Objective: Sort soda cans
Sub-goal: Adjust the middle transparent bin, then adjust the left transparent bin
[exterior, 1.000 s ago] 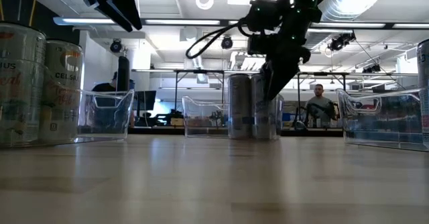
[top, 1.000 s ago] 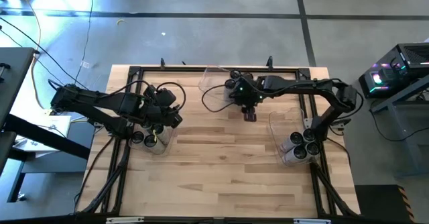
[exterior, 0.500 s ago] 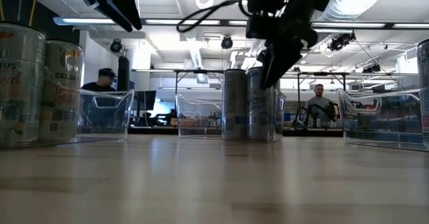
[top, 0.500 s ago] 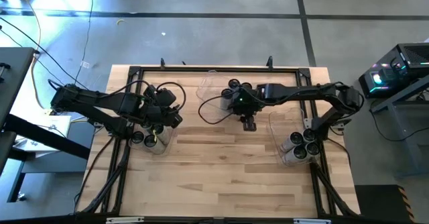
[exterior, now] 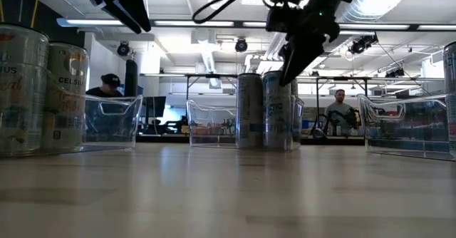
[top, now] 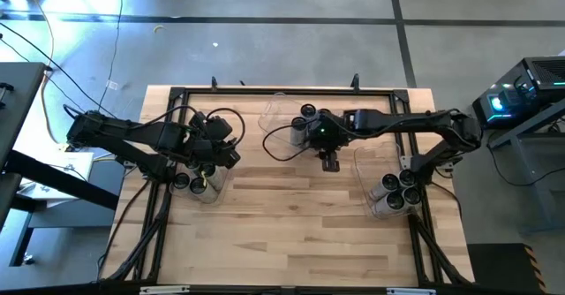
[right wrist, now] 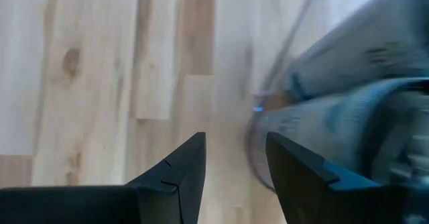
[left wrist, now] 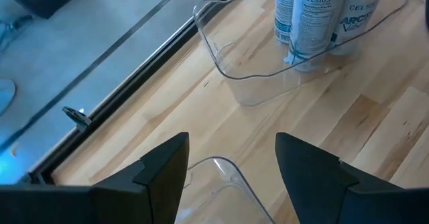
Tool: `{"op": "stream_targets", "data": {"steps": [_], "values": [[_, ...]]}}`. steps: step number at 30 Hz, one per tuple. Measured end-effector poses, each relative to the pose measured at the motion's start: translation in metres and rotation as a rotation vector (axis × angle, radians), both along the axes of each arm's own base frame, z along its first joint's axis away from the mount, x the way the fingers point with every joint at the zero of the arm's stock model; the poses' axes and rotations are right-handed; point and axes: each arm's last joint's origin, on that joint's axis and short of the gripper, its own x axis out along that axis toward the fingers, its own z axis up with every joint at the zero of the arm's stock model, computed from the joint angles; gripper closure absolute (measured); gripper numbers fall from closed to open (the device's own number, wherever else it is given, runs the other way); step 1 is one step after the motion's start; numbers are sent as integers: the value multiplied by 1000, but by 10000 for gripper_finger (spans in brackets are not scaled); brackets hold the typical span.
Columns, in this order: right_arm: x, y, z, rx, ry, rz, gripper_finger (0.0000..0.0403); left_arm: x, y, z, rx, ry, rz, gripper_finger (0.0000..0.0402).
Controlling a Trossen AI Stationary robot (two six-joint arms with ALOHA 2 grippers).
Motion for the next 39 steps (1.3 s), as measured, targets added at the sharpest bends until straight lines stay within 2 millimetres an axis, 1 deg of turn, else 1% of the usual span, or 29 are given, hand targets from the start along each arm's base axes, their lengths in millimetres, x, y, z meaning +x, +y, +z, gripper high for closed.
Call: {"op": "stream_targets", "data": {"steps": [2, 5, 8, 10, 13, 15, 17, 19, 21, 24, 26, 29, 32, 35, 39], "values": [[-4, 0, 9, -27, -29, -7, 252, 0, -1, 0, 13, 11, -21, 187], [-14, 1, 28, -51, -107, -18, 252, 2, -7, 1, 47, 19, -80, 187], [-24, 6, 48, -57, -204, -22, 252, 2, -21, 7, 75, 56, -225, 189], [-28, 14, 61, -62, -278, -7, 252, 3, -37, 11, 60, 69, -398, 195], [-30, 32, 77, -47, -403, 57, 252, 4, -67, 19, -8, 28, -630, 206], [-30, 48, 80, -26, -469, 124, 252, 4, -87, 26, -65, 4, -706, 216], [-28, 65, 79, -8, -515, 188, 252, 2, -107, 27, -125, 40, -727, 227], [-27, 81, 77, 5, -547, 245, 252, -1, -125, 26, -192, 93, -699, 237], [-25, 96, 72, 6, -573, 286, 252, -6, -142, 22, -277, 175, -633, 246], [-28, 117, 59, -1, -596, 332, 252, -13, -166, 5, -421, 320, -492, 259], [-30, 129, 53, -14, -620, 350, 252, -21, -182, -9, -479, 398, -399, 269], [-34, 143, 45, -39, -633, 363, 252, -34, -207, -27, -556, 424, -314, 286], [-37, 152, 42, -61, -640, 364, 252, -47, -227, -44, -621, 406, -257, 309], [-39, 158, 43, -79, -656, 366, 252, -63, -236, -58, -641, 373, -194, 338], [-39, 160, 46, -103, -684, 383, 252, -83, -235, -82, -573, 376, -135, 380]]}}
